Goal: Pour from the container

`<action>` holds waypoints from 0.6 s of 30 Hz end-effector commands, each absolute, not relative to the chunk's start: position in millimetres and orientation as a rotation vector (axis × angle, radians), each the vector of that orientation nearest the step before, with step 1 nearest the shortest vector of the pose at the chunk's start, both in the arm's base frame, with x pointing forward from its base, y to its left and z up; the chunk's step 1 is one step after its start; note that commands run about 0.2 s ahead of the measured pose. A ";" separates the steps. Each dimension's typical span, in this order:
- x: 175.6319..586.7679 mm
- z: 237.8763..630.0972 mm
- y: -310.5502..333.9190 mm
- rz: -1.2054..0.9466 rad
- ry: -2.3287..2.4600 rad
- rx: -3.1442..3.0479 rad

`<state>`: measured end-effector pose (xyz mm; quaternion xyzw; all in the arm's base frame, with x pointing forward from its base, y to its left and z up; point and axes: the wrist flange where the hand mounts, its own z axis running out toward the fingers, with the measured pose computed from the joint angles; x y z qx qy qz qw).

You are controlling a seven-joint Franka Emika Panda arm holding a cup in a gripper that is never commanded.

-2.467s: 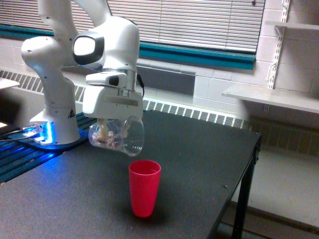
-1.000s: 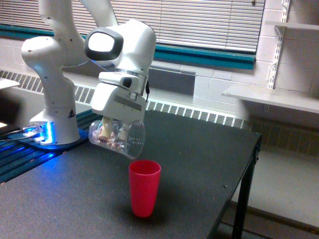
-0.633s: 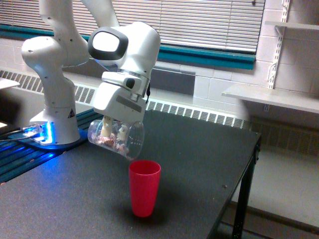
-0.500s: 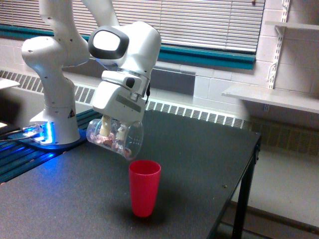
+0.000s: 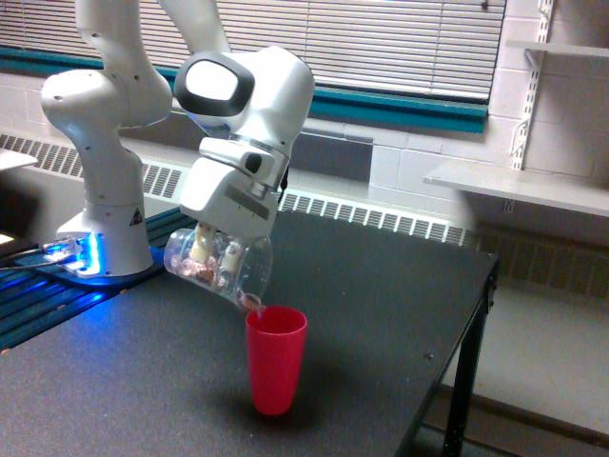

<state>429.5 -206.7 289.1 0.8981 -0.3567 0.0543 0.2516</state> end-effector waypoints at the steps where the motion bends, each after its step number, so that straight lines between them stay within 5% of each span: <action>1: 433.7 284.1 -197.7 0.138 -0.936 2.438; 18: 438.6 289.7 -194.4 0.137 -0.894 2.418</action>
